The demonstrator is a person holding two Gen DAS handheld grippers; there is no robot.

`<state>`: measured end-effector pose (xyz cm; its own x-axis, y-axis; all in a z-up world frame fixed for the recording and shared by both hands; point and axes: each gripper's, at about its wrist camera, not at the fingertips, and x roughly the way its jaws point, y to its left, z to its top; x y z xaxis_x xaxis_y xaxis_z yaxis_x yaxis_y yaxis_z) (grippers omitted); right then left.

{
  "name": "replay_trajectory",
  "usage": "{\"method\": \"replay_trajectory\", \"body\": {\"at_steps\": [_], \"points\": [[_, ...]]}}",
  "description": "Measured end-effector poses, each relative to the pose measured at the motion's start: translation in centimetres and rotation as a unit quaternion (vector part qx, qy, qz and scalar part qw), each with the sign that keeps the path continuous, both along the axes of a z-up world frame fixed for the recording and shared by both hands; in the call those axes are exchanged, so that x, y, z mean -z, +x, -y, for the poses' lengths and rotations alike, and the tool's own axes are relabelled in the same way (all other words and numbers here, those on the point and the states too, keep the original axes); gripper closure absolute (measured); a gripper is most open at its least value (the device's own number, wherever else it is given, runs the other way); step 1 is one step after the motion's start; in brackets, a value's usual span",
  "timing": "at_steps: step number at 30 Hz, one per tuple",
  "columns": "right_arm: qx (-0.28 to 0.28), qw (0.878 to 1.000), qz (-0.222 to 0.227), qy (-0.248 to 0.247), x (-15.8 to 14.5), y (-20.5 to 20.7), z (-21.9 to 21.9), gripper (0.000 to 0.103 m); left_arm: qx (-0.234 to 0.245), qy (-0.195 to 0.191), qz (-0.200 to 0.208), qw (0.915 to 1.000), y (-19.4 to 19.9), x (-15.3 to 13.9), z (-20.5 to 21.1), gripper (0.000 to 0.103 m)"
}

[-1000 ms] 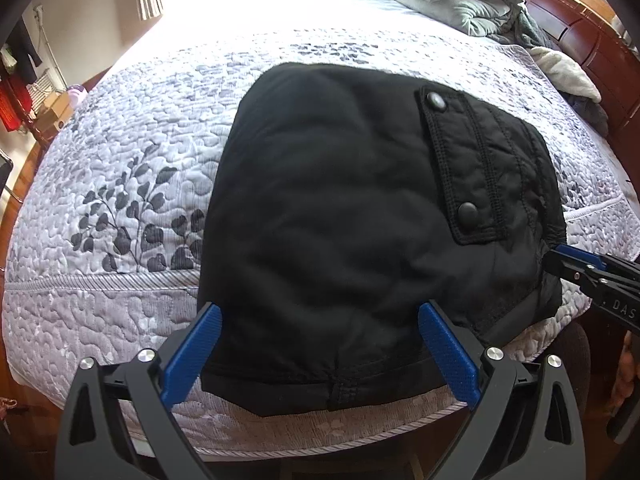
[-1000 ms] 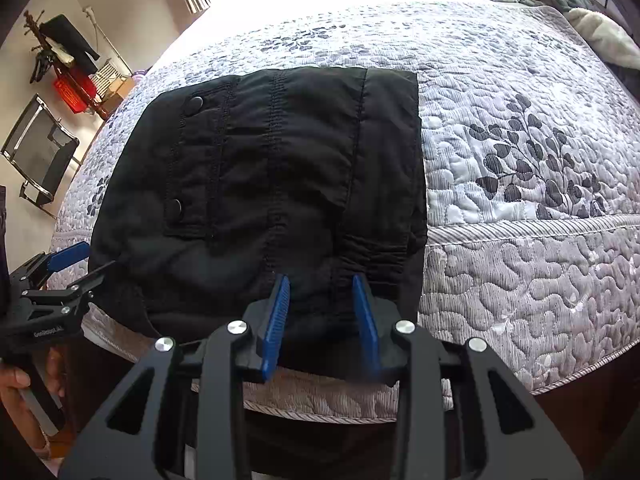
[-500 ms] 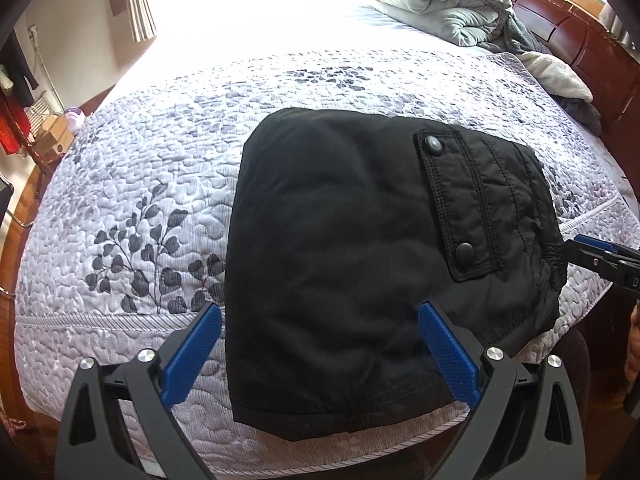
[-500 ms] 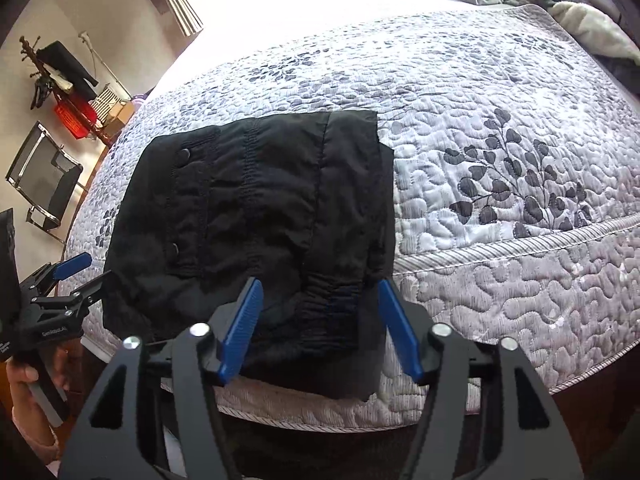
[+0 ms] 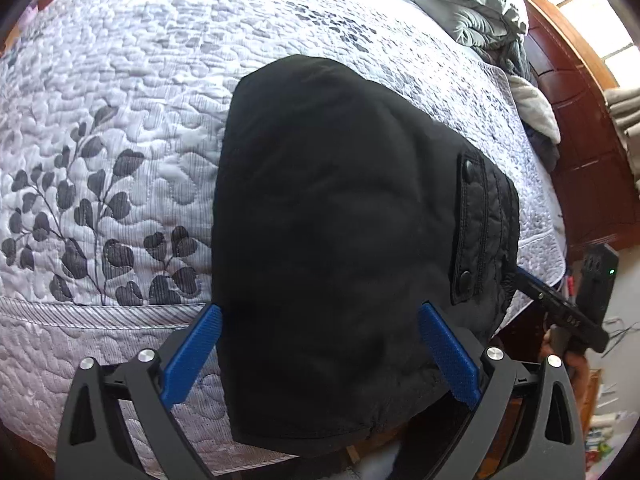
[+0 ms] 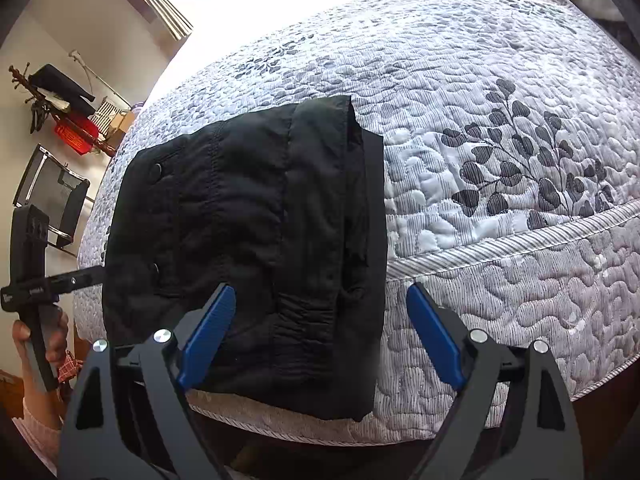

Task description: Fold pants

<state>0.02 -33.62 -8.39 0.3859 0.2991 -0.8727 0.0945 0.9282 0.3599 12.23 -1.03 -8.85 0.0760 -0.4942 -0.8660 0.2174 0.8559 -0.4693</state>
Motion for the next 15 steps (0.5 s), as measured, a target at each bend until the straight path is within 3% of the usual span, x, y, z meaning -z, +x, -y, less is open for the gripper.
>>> {"method": "replay_trajectory", "body": {"at_steps": [4, 15], "points": [[-0.008, 1.0, -0.008, 0.023, 0.6, -0.1, 0.4, 0.014, -0.012, -0.051, -0.048, 0.9975, 1.2, 1.6, -2.6, 0.004], [-0.012, 0.995, -0.043, 0.093, 2.7, 0.2, 2.4, 0.014, 0.023, -0.091, -0.11, 0.9895, 1.8, 5.5, -3.0, 0.004]]}}
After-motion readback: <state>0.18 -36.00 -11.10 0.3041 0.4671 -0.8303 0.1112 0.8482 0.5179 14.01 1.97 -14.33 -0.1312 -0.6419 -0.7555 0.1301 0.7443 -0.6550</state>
